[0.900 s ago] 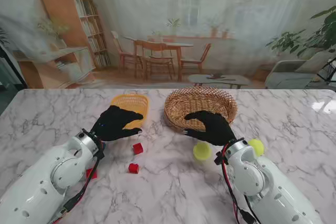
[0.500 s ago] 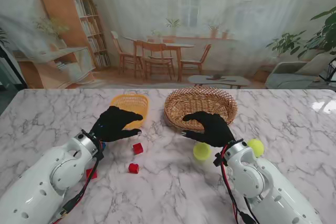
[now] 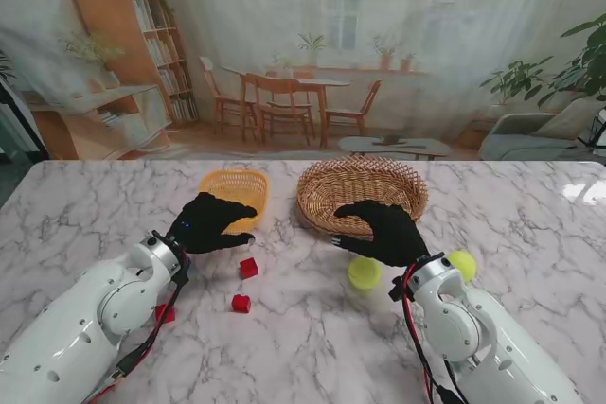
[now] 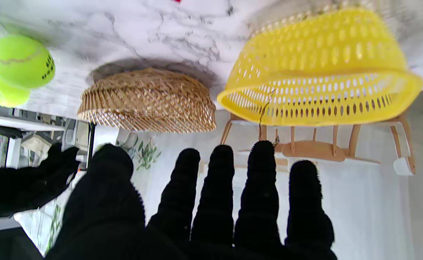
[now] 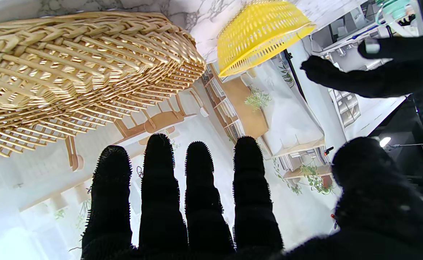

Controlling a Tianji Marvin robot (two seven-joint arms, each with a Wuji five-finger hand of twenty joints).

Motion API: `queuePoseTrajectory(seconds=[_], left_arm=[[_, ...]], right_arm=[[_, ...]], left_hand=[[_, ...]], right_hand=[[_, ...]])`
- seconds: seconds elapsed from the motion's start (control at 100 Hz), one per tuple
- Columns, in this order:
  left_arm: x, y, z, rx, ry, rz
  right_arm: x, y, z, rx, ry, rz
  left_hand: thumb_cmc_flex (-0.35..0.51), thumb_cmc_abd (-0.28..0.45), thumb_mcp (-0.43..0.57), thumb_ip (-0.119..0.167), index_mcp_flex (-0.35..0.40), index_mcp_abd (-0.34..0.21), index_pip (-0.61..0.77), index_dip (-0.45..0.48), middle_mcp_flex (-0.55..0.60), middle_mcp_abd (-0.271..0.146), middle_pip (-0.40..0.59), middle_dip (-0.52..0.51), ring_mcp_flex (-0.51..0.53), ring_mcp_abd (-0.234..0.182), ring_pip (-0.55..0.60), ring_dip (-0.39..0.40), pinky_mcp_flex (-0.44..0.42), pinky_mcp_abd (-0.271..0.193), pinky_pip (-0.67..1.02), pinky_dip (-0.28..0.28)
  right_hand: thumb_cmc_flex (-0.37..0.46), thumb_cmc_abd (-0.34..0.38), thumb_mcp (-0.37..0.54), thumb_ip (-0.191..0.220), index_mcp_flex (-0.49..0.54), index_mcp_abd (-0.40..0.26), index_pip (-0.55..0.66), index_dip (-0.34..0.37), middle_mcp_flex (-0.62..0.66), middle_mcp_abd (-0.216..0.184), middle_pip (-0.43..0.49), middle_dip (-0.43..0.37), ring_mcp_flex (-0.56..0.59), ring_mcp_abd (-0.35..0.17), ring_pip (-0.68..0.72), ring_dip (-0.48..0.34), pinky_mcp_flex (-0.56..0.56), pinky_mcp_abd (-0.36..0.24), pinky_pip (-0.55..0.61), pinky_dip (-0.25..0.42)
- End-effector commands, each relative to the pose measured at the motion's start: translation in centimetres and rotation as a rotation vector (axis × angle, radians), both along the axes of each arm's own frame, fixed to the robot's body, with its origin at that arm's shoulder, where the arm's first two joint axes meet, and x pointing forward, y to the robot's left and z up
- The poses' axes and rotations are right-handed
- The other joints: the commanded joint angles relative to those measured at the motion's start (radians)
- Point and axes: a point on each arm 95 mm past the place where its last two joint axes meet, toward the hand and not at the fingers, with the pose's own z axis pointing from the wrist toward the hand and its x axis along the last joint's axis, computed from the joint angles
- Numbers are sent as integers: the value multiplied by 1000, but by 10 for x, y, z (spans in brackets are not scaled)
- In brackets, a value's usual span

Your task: Sort the blocks and the balls into two baskets

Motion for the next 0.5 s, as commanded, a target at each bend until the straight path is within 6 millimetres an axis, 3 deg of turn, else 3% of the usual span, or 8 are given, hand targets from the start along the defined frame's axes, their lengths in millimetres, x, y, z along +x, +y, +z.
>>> queuePoseTrajectory(seconds=[0.0, 0.16, 0.32, 0.49], left_arm=[[2, -1, -5, 16, 39, -6], [0, -1, -8, 79, 106, -26], [-4, -2, -8, 96, 168, -46], [-6, -5, -11, 116, 202, -60]], right_arm=[[-7, 4, 0, 2, 4, 3], [-10, 6, 0, -5, 1, 9], [-11, 7, 1, -7, -3, 16], [-13, 7, 1, -4, -10, 22]], left_hand=[[-35, -42, -19, -5, -43, 18, -29, -22, -44, -1, -34, -36, 0, -11, -31, -18, 8, 2, -22, 7], [-87, -162, -9, 1, -68, 38, -73, -70, -112, 35, -97, -121, 3, -8, -35, -33, 48, -39, 7, 15], [-79, -277, 2, 12, -113, 49, -108, -115, -156, 48, -106, -145, 13, -3, -11, -16, 79, -56, 48, 32], [-69, -306, 13, 7, -122, 79, -111, -141, -161, 57, -91, -132, 27, -11, 17, 16, 103, -80, 79, 48]], right_hand=[[13, 42, -15, 24, -9, 7, -7, 12, 17, -1, -15, 1, 15, 5, -15, 8, -6, 17, 5, 9], [13, 41, -15, 24, -9, 8, -8, 12, 16, 0, -16, 0, 16, 5, -15, 8, -6, 18, 4, 9], [11, 42, -15, 24, -8, 7, -8, 12, 17, 0, -16, 1, 17, 4, -15, 9, -6, 18, 5, 9], [11, 42, -15, 24, -7, 7, -8, 12, 18, -1, -17, 0, 17, 4, -16, 8, -5, 18, 5, 9]])
